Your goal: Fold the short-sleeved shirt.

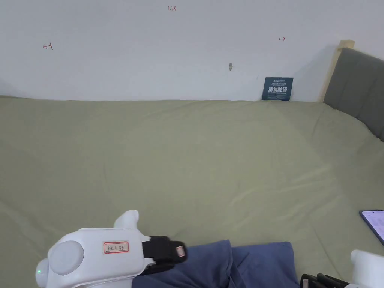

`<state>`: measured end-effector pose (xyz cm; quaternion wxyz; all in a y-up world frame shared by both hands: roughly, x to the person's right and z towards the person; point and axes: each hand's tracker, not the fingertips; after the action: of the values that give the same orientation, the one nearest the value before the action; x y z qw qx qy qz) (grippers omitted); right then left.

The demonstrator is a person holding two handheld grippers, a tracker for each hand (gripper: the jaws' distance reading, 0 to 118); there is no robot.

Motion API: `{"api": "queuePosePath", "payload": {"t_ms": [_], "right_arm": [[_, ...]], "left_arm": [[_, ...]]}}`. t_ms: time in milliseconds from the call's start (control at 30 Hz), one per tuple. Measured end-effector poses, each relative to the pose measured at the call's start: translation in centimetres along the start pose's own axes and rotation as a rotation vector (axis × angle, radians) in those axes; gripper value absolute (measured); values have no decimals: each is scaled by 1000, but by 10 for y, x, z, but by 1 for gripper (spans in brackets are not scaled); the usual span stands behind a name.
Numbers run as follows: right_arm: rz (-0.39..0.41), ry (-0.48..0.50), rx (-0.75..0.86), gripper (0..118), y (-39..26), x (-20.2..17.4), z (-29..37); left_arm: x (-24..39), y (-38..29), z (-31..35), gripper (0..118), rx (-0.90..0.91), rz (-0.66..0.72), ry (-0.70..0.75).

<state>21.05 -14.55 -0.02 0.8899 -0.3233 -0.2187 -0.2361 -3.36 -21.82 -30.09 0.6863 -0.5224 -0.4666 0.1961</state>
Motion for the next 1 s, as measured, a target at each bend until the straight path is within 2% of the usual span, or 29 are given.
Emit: {"api": "queuePosePath", "payload": {"t_ms": [67,167,400,533,633,733,833,1000], "right_arm": [[7,11,-5,2,-2,-3,-1],[23,44,-6,2,-5,-8,2],[23,58,21,2,-6,-10,14],[33,47,42,2,-5,-10,25],[30,43,52,2,-4,-10,28],[32,43,56,2,-1,-13,27],[40,54,57,2,0,-19,25],[67,74,52,2,2,-29,24]], "left_arm": [[-18,-1,-3,0,17,14,91],[-35,-10,-24,0,-13,88,57],[-23,-40,-96,0,-58,102,-80],[-10,-64,-123,0,-122,55,-36],[-3,-82,-123,0,-149,30,-84],[6,-105,-116,0,-188,-50,-35],[0,-112,-102,0,-211,5,-63],[-19,-71,-20,0,-18,63,-75]]}}
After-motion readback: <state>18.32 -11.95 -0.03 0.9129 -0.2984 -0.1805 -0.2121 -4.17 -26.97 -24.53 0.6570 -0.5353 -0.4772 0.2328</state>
